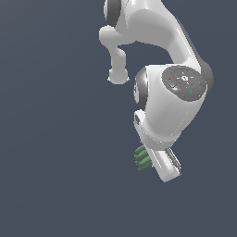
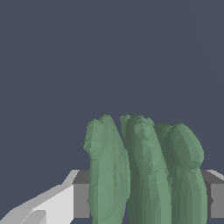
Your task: Pick up the object and move it to a goal position.
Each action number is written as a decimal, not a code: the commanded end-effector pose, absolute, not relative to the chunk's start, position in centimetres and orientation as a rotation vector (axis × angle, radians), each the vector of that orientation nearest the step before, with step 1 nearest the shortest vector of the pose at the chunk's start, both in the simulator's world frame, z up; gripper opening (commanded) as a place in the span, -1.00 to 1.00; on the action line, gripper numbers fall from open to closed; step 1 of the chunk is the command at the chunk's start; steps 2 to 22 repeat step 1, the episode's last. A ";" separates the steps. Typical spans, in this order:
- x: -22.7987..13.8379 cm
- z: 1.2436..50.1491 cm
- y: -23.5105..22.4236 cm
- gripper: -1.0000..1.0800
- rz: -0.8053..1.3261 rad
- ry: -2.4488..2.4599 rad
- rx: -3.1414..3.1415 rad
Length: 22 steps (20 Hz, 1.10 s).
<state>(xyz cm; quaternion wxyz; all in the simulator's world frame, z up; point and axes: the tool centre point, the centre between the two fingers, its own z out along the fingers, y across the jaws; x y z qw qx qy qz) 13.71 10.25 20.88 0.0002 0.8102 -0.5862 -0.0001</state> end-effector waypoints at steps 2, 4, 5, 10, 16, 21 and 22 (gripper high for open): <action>13.8 20.9 10.2 -1.00 0.000 -1.842 2.545; 13.8 20.9 10.2 -1.00 0.000 -1.842 2.545; 13.8 20.9 10.2 -1.00 0.000 -1.842 2.545; 13.8 20.9 10.2 -1.00 0.000 -1.842 2.545; 13.8 20.9 10.2 -1.00 0.000 -1.842 2.545; 13.8 20.9 10.2 -1.00 0.000 -1.842 2.545; 13.8 20.9 10.2 -1.00 0.000 -1.842 2.545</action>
